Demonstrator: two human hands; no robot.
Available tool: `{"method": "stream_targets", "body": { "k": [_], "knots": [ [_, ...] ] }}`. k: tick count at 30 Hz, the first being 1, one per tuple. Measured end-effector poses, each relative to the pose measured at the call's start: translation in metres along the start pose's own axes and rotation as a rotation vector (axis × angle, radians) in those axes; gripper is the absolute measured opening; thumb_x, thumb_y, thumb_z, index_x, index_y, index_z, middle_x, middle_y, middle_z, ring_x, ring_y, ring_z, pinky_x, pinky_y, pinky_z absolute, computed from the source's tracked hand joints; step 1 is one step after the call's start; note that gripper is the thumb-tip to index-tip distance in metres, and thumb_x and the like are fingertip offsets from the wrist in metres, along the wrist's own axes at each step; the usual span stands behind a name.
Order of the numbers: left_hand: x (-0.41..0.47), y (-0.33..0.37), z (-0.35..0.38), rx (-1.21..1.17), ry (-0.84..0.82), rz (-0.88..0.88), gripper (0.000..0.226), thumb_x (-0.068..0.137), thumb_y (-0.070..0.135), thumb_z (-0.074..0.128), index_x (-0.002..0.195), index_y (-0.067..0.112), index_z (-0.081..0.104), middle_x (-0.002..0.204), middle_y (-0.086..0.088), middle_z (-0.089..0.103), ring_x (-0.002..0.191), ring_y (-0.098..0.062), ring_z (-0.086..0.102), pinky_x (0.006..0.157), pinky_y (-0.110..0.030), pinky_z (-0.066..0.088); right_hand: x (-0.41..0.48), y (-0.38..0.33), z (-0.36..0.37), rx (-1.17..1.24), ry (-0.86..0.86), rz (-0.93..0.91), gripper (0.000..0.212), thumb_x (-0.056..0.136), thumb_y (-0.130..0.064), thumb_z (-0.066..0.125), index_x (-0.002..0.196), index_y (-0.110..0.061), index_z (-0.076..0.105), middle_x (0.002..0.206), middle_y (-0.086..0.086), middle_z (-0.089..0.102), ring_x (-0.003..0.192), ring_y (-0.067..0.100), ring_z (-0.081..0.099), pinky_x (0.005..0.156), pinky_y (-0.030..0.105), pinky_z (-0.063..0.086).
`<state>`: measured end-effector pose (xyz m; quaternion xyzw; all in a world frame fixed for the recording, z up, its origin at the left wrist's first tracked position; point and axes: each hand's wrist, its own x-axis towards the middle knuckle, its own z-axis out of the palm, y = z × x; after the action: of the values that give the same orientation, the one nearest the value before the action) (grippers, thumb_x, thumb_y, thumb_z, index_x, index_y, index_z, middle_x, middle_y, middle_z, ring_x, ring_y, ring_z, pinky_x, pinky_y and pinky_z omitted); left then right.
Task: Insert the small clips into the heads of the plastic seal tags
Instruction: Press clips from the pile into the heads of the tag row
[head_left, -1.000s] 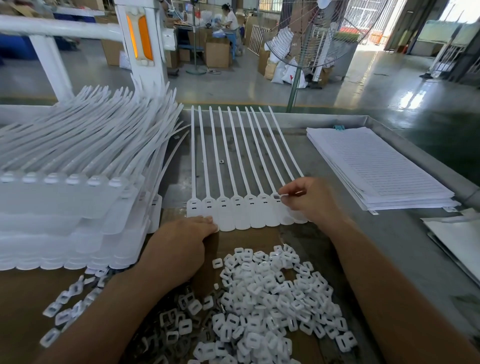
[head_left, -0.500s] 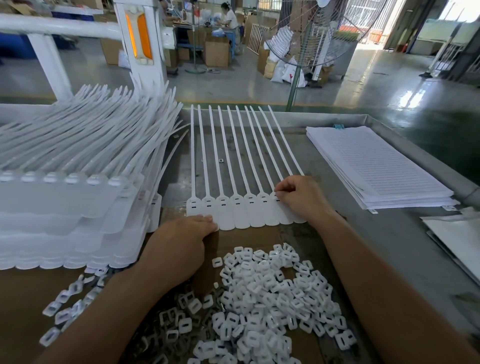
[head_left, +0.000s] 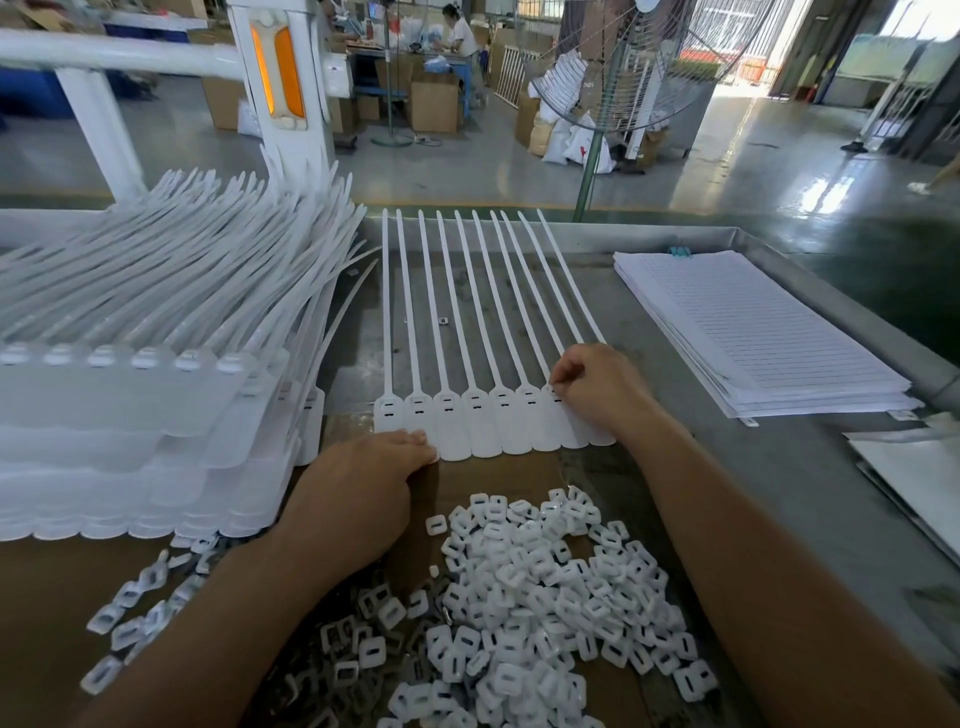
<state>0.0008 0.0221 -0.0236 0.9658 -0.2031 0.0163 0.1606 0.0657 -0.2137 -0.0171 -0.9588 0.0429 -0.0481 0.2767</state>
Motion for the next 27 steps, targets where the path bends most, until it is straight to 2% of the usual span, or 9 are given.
{"method": "stream_targets", "body": {
  "k": [4,7,9,12,15,20,24,27],
  "knots": [
    [0.0,0.0,0.001,0.009,0.006,0.008,0.053,0.088,0.005,0.04,0.134,0.032,0.041,0.143,0.016,0.035,0.133,0.0,0.028,0.109,-0.021,0.017,0.001,0.0,-0.001,0.108,0.014,0.059,0.017,0.081,-0.01,0.065,0.085,-0.025,0.056,0.084,-0.01,0.057,0.088,0.013,0.057,0.083,0.031,0.049],
    [0.0,-0.001,0.001,0.005,0.013,0.004,0.054,0.088,0.004,0.041,0.133,0.032,0.043,0.143,0.016,0.036,0.132,0.0,0.029,0.109,-0.021,0.018,0.003,-0.002,-0.004,0.152,-0.009,0.111,0.022,0.079,-0.009,0.068,0.075,-0.026,0.055,0.086,-0.007,0.059,0.088,0.014,0.058,0.084,0.032,0.049],
    [0.0,-0.001,0.002,0.005,0.016,0.004,0.054,0.087,0.004,0.041,0.133,0.032,0.043,0.143,0.016,0.036,0.132,0.0,0.029,0.109,-0.02,0.018,0.006,-0.004,-0.006,0.158,-0.027,0.155,0.026,0.078,-0.005,0.068,0.07,-0.027,0.055,0.086,-0.005,0.061,0.086,0.015,0.059,0.077,0.029,0.05],
    [0.0,-0.001,0.002,0.005,0.022,0.003,0.054,0.087,0.004,0.041,0.133,0.033,0.043,0.142,0.016,0.036,0.132,0.001,0.03,0.108,-0.02,0.019,0.011,-0.007,-0.007,0.148,-0.044,0.198,0.026,0.077,-0.002,0.065,0.067,-0.025,0.057,0.078,-0.007,0.059,0.074,0.01,0.056,0.058,0.021,0.043],
    [0.0,-0.001,0.002,0.008,0.019,0.011,0.054,0.087,0.004,0.041,0.133,0.033,0.043,0.142,0.016,0.037,0.131,0.001,0.03,0.109,-0.02,0.019,0.013,-0.009,-0.007,0.122,-0.049,0.204,0.025,0.079,-0.001,0.063,0.068,-0.023,0.058,0.075,-0.007,0.058,0.07,0.009,0.053,0.053,0.02,0.04],
    [0.0,-0.001,0.001,0.018,0.015,0.016,0.052,0.089,0.006,0.04,0.133,0.033,0.042,0.143,0.016,0.036,0.132,0.0,0.029,0.109,-0.02,0.018,0.016,-0.013,-0.003,0.036,-0.046,0.213,0.014,0.081,-0.001,0.06,0.079,-0.015,0.062,0.089,0.005,0.063,0.082,0.02,0.059,0.072,0.03,0.049],
    [0.001,0.0,0.001,0.031,0.012,0.011,0.052,0.089,0.006,0.04,0.134,0.033,0.042,0.143,0.016,0.035,0.132,0.001,0.029,0.108,-0.018,0.017,0.009,-0.01,-0.003,0.051,-0.01,0.173,0.025,0.081,-0.003,0.059,0.067,-0.024,0.055,0.078,-0.005,0.058,0.082,0.017,0.057,0.079,0.035,0.052],
    [0.0,0.0,0.001,0.033,0.011,0.014,0.052,0.089,0.007,0.04,0.135,0.032,0.041,0.144,0.016,0.034,0.132,0.002,0.028,0.108,-0.017,0.015,0.001,-0.005,-0.002,0.068,0.003,0.1,0.02,0.085,-0.008,0.059,0.075,-0.025,0.054,0.081,-0.008,0.056,0.087,0.016,0.056,0.084,0.035,0.05]
  ]
}}
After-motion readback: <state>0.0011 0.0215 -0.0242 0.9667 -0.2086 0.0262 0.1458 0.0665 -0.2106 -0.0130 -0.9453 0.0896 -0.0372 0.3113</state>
